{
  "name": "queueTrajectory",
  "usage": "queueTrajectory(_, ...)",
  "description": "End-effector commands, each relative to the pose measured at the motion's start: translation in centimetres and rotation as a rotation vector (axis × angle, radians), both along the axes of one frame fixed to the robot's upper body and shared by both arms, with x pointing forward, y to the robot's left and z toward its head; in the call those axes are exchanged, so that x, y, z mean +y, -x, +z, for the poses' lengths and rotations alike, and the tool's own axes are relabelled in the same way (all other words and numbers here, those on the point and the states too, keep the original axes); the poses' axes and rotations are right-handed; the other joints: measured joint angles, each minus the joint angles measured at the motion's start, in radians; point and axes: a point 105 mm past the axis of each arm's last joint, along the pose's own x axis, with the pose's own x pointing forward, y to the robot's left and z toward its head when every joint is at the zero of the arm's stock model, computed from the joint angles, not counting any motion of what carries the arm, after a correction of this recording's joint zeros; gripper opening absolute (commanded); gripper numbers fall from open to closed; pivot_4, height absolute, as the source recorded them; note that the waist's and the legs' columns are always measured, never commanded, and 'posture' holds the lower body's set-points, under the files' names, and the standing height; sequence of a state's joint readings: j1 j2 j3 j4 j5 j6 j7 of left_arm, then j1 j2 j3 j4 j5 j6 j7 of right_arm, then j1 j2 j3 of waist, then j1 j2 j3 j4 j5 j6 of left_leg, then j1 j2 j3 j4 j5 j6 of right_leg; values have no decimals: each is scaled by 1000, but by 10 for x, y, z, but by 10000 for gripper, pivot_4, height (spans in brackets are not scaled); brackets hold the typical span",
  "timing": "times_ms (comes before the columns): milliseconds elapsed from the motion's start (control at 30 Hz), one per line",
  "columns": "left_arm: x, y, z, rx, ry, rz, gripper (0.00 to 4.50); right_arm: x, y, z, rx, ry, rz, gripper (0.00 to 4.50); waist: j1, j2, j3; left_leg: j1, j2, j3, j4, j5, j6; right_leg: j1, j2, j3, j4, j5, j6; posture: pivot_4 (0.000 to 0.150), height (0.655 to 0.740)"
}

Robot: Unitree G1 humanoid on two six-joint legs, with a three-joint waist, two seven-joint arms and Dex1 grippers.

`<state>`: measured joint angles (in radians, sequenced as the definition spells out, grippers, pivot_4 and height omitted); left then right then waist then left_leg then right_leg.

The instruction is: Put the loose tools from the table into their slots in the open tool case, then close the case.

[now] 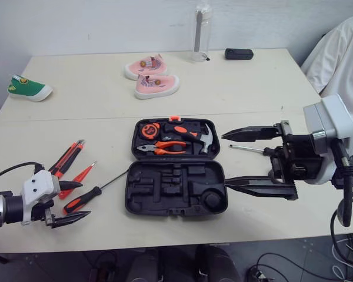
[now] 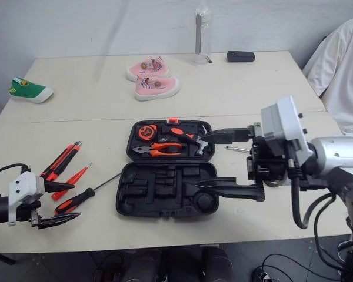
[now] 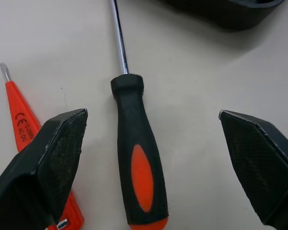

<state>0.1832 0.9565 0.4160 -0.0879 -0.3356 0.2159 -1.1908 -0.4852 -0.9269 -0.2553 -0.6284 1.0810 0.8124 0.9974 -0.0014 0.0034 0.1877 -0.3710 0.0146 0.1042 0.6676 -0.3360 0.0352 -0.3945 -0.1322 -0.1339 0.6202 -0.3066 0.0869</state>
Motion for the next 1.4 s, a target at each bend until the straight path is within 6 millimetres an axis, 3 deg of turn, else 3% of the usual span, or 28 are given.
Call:
queueTrajectory(33,4,-4,-5,-15,-20,15,44759,6,6,1,-31,7,48,45000,-1,0,0,0,0,0,0,0,0,0,0,0,0,0,0,1500,7316)
queueTrajectory(133,6,-4,-13,-7,-22,28,44759,7,6,1,-40,6,55,45000,-2,0,0,0,0,1,0,0,0,0,0,0,0,0,0,1500,7316)
queueTrajectory(167,7,-3,-16,5,-30,25,42237,7,5,1,-45,6,52,45000,-3,0,0,0,0,1,0,0,0,0,0,0,0,0,0,1500,7316)
queueTrajectory(233,10,-2,-23,11,-63,23,35993,6,3,0,-54,8,41,45000,-3,-1,0,0,0,1,0,0,0,0,0,0,0,0,0,1500,7316)
queueTrajectory(433,13,-2,-27,24,-41,52,8420,-1,-5,-3,-68,19,12,45000,-2,-1,-1,1,0,1,0,0,0,0,0,0,0,0,0,1500,7316)
queueTrajectory(533,16,-2,-13,6,-23,64,8279,-2,-6,-4,-71,29,5,45000,-2,-1,-1,1,0,1,0,0,0,0,0,0,0,0,0,1500,7316)
queueTrajectory(633,14,-3,19,-2,8,55,8279,-6,-6,-5,-69,40,-3,45000,-3,-2,0,0,0,1,0,0,0,0,0,0,0,0,0,1500,7316)
queueTrajectory(800,17,-13,56,-58,-83,35,8279,-8,-5,-7,-62,42,-11,45000,0,-3,1,0,0,1,1,0,0,0,0,0,0,0,0,1500,7316)
queueTrajectory(933,-12,-28,86,-132,-52,-73,8279,-9,-5,-11,-50,45,-23,45000,2,-3,1,0,0,1,0,0,0,0,0,0,0,0,0,1500,7316)
queueTrajectory(967,-18,-30,88,-136,-46,-93,8279,-9,-5,-12,-49,46,-25,45000,1,-3,1,0,0,1,1,0,0,0,0,0,0,0,0,1500,7316)
queueTrajectory(1067,-73,-38,88,-157,-39,-320,8279,-10,-9,-19,-28,54,-44,45000,5,-3,1,0,0,1,1,0,0,0,0,0,1,0,0,1500,7316)
queueTrajectory(1133,-98,-50,85,-149,-50,-364,8279,-11,-12,-23,-13,46,-62,45000,8,-4,1,0,-1,2,2,0,0,0,1,0,1,0,1,1500,7316)
queueTrajectory(1233,-119,-65,79,-105,-73,-368,8279,-11,-15,-26,9,34,-81,45000,10,-4,1,-2,-1,3,6,0,1,0,4,0,3,0,1,1500,7316)
queueTrajectory(1400,-145,-70,64,-71,-193,-512,8279,-16,-16,-34,44,32,-123,45000,9,-5,2,-2,1,3,6,0,1,-1,13,3,2,0,1,1500,7316)
